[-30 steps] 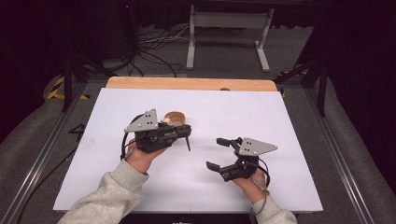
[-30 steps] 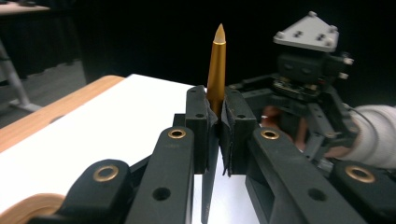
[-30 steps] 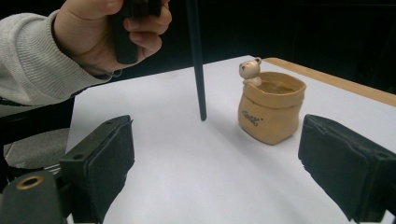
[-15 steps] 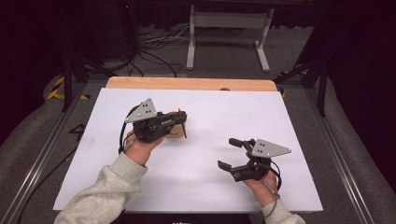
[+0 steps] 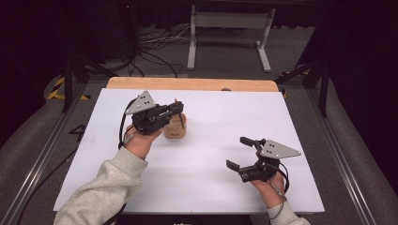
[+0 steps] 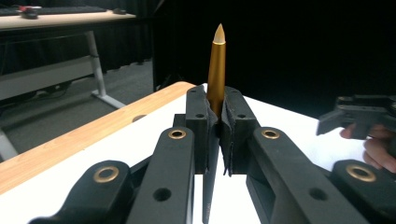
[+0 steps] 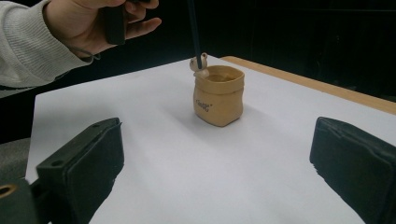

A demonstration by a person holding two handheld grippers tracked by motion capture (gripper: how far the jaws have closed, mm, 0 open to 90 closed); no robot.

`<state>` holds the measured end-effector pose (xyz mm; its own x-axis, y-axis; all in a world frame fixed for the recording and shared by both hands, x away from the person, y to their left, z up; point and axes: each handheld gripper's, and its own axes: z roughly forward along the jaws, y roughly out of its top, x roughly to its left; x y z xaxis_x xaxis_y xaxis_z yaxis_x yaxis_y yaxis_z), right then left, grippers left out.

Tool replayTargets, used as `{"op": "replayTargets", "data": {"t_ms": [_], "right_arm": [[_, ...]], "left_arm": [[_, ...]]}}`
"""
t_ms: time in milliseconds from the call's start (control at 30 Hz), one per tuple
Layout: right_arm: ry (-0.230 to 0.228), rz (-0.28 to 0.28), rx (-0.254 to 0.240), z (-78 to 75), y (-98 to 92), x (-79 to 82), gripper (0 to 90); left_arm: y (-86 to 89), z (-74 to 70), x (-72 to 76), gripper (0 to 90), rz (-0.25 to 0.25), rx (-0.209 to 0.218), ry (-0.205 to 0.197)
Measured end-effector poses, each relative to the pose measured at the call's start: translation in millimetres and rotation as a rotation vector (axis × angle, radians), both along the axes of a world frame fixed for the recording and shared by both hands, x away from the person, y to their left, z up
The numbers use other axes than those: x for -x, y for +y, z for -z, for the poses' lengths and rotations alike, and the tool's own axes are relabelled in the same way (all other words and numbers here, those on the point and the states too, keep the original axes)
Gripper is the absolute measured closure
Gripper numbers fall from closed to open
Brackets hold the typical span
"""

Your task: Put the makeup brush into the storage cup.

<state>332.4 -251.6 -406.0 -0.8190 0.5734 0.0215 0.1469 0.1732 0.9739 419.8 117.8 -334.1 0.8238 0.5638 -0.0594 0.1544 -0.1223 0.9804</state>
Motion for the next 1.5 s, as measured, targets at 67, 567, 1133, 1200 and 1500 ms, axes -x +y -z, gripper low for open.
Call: {"op": "replayTargets", "data": {"t_ms": [67,567,1133,1200,1500], "right_arm": [[-0.006,0.011,-0.002,-0.2,-2.2,0.1,1.1],[-0.001,0.019,-0.031,1.2,-12.0,-0.7,0.0],[0.001,0.004,-0.035,1.6,-10.5,-0.7,0.0],[0.004,0.001,-0.039,1.8,-10.4,-0.9,0.0],[0.012,-0.005,-0.043,2.3,-9.9,-1.5,0.0]], "left_arm": [[1.2,-0.1,-2.5,83.0,-0.014,-0.001,0.000],[5.4,6.3,-20.0,82.8,-0.127,-0.005,0.016],[0.5,26.0,-33.9,82.5,-0.166,-0.040,-0.010],[0.4,28.7,-34.5,82.5,-0.164,-0.035,0.000],[3.0,40.3,-39.5,82.2,-0.151,-0.029,0.028]]}}
